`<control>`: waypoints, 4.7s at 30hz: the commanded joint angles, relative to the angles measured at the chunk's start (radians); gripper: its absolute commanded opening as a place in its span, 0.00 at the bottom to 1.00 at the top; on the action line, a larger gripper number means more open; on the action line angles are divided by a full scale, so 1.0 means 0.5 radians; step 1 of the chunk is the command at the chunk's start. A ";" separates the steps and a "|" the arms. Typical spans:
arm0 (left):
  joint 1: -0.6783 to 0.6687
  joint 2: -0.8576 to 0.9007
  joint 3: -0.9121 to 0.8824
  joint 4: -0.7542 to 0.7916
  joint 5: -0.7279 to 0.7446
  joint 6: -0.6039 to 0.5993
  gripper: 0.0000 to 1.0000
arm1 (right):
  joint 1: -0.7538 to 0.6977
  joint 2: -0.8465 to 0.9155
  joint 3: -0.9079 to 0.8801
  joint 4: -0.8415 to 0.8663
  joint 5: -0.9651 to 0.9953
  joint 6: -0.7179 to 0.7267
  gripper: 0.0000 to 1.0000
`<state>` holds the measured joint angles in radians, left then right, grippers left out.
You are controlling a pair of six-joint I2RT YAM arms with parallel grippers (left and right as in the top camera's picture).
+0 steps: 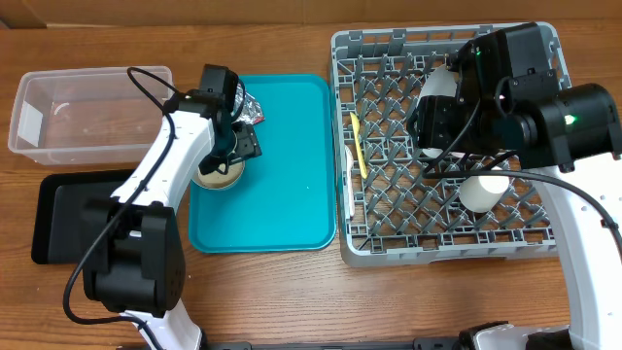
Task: Sort waste into correct bins and load items into the dishwasher rack
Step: 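Carry the rice bowl over the black tray and tip out the rice, then lift the emptied bowl with the left gripper and carry it toward the rack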
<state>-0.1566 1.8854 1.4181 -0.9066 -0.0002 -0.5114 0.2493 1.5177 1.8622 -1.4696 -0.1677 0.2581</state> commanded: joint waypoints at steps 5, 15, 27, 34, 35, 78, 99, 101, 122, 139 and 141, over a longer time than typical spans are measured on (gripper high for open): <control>-0.056 0.053 0.011 0.148 0.077 0.450 0.68 | 0.008 -0.005 0.005 0.002 0.045 0.002 0.62; -0.067 0.227 0.011 0.152 0.018 0.456 0.48 | -0.304 -0.216 0.006 0.111 0.353 0.247 0.73; -0.067 0.204 0.037 0.099 -0.028 0.507 0.04 | -0.737 -0.474 0.005 0.014 0.365 0.369 1.00; -0.063 0.019 0.269 -0.269 -0.014 0.483 0.04 | -0.737 -0.476 0.005 0.032 0.388 0.369 1.00; -0.056 -0.029 0.300 -0.333 -0.014 0.475 0.04 | -0.737 -0.475 0.005 0.031 0.388 0.369 1.00; 2.294 -0.624 -0.889 0.118 2.528 1.686 0.04 | -0.737 -0.462 0.005 -0.088 0.386 0.369 1.00; 2.553 -0.389 -1.039 0.089 3.027 2.024 0.04 | -0.737 -0.462 0.005 -0.117 0.387 0.368 1.00; 2.553 -0.388 -1.039 0.053 3.143 2.023 0.04 | -0.737 -0.462 0.005 -0.117 0.387 0.368 1.00; 2.537 -0.442 -1.035 -0.538 3.163 2.253 0.04 | -0.737 -0.462 0.005 -0.117 0.386 0.369 1.00; 1.154 -0.927 0.002 -1.051 3.159 2.522 0.04 | -0.737 -0.462 0.005 -0.095 0.385 0.369 1.00; 1.014 -0.899 0.197 -0.564 3.102 1.724 0.04 | -0.737 -0.462 0.005 -0.095 0.385 0.369 1.00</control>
<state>0.4320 1.4269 1.3815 -1.3670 1.5532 0.8402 -0.1173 1.2915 1.8587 -1.5196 0.0151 0.4412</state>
